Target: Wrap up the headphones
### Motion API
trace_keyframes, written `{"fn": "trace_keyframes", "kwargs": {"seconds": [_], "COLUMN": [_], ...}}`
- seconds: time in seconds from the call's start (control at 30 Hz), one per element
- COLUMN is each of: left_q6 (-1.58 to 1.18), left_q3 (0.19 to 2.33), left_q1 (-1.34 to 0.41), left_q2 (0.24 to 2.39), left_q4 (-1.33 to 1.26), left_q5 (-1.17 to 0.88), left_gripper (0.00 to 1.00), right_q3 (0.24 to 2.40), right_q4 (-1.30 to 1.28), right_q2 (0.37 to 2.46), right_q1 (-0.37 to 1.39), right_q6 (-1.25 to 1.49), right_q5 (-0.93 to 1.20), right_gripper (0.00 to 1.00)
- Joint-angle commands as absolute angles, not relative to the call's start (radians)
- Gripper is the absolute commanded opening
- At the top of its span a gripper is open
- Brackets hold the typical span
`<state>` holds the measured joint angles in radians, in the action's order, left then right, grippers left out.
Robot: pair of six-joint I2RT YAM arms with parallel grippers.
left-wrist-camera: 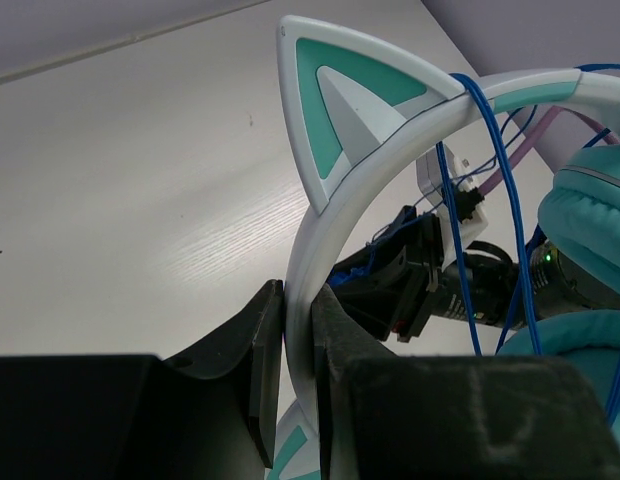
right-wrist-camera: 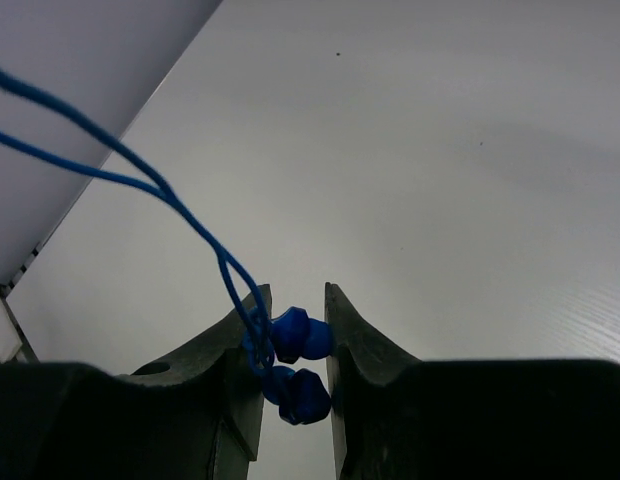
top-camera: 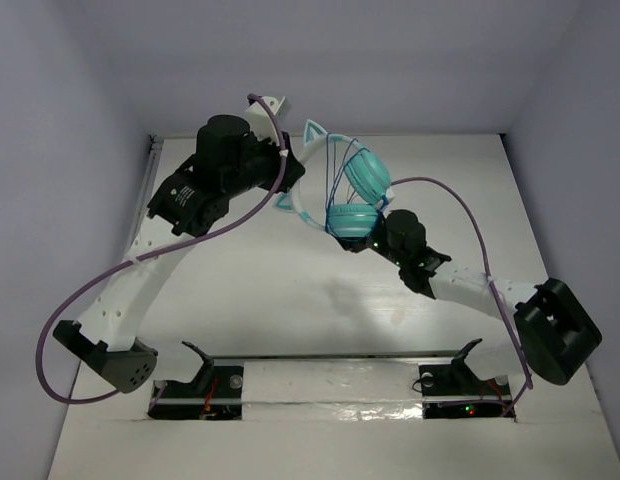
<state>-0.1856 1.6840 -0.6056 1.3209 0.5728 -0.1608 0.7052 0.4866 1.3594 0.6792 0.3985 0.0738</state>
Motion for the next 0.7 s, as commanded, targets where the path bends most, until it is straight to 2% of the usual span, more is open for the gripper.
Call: {"fn": "trace_keyframes", "kwargs": {"seconds": [0.0, 0.2, 0.33, 0.67], "left_q6": [-0.261, -0.354, -0.415, -0.512], "left_q3": [1.706, 1.660, 1.638, 1.514], "left_q1": [-0.600, -0.589, -0.558, -0.514], "left_q2": [1.318, 1.347, 1.370, 1.425], "left_q4": [0.425, 0.308, 0.238, 0.095], "left_q5": [-0.140, -0.034, -0.035, 0.124], "left_gripper": [0.00, 0.00, 0.00, 0.00], "right_q3": [0.677, 0.609, 0.597, 0.623], "right_q4": [0.551, 0.511, 0.480, 0.374], "right_q2": [1.319, 1.269, 1.267, 1.247], "right_q1": [0.675, 0.704, 0.742, 0.903], "right_q6": [0.457, 0.549, 0.571, 0.580], "right_q5": [0.092, 0.080, 0.060, -0.166], "right_gripper": [0.00, 0.00, 0.00, 0.00]}}
